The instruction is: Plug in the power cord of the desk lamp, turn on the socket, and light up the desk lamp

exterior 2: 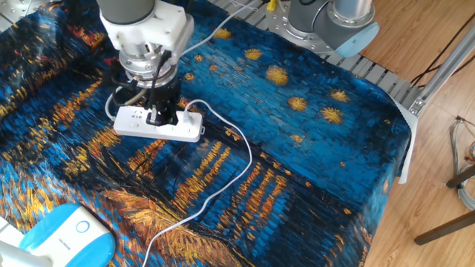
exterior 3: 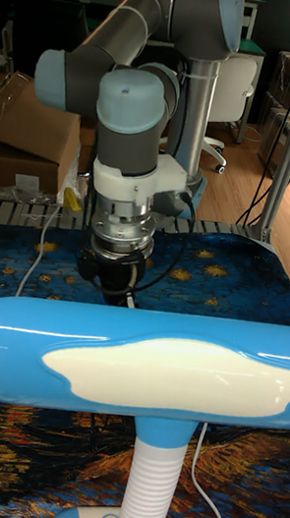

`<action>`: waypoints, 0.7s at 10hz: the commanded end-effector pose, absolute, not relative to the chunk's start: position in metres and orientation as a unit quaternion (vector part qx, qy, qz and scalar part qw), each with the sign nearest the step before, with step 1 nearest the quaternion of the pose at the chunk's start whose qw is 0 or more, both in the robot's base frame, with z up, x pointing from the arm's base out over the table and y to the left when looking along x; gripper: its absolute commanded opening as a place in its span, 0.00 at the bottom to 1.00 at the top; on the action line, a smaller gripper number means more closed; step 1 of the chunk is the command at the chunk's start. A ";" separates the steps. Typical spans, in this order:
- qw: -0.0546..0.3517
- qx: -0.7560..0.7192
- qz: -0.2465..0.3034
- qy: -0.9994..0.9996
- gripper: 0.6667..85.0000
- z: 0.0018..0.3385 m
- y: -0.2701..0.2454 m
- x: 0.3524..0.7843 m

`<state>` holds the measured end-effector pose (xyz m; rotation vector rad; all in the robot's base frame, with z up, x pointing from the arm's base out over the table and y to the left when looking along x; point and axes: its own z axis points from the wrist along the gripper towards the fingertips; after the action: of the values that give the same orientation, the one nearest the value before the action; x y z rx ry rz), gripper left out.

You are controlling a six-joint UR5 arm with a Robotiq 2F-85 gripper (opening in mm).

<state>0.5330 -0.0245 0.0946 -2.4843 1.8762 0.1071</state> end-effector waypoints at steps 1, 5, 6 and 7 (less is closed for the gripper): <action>0.045 -0.669 0.067 0.739 0.01 0.100 0.002 0.534; 0.021 -0.275 0.007 0.961 0.01 0.097 -0.015 0.542; 0.017 -0.210 0.020 0.977 0.01 0.095 -0.001 0.535; 0.024 -0.130 0.049 0.990 0.01 0.093 0.023 0.535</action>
<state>0.5374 0.0012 0.0951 -1.0755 2.9018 0.1083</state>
